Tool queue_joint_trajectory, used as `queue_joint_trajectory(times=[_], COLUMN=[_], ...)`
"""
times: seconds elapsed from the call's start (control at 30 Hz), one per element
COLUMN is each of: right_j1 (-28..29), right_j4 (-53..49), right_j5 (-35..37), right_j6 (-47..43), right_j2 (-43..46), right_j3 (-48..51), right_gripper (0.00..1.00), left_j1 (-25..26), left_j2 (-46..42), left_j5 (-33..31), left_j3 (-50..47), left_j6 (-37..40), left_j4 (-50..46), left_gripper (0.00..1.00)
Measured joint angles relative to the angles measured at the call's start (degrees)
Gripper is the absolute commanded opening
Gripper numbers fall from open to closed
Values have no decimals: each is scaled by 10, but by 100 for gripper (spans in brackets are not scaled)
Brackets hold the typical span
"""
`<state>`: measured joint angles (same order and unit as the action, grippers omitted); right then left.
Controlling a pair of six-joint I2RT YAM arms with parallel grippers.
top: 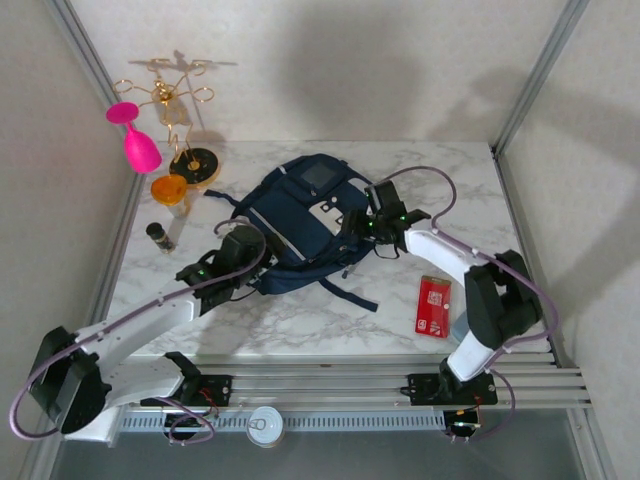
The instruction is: Pack the student bag
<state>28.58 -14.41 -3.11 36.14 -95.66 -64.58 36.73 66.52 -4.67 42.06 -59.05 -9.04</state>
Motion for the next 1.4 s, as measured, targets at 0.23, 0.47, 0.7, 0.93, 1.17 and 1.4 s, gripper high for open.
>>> queue_joint_trajectory(times=[0.23, 0.47, 0.7, 0.93, 1.17, 1.4], right_j1=[-33, -30, -26, -26, -29, -28], right_j4=[-3, 5, 15, 35, 81, 183], right_j5=[-17, -27, -27, -30, -43, -51], right_j6=[52, 80, 108, 108, 105, 124], right_j2=[-62, -71, -83, -122, -115, -23], right_j3=[-21, -40, -46, -80, -58, 75], right_gripper=[61, 70, 76, 54, 16, 1], left_j1=[1, 1, -1, -10, -26, -60], left_j2=[93, 131, 144, 152, 179, 222], left_j5=[-14, -14, -14, -14, -1, 23], left_j3=[5, 1, -7, -8, -8, -4], left_j6=[4, 4, 3, 4, 21, 93], left_j4=[17, 47, 70, 86, 111, 169], left_gripper=[45, 46, 48, 49, 48, 48])
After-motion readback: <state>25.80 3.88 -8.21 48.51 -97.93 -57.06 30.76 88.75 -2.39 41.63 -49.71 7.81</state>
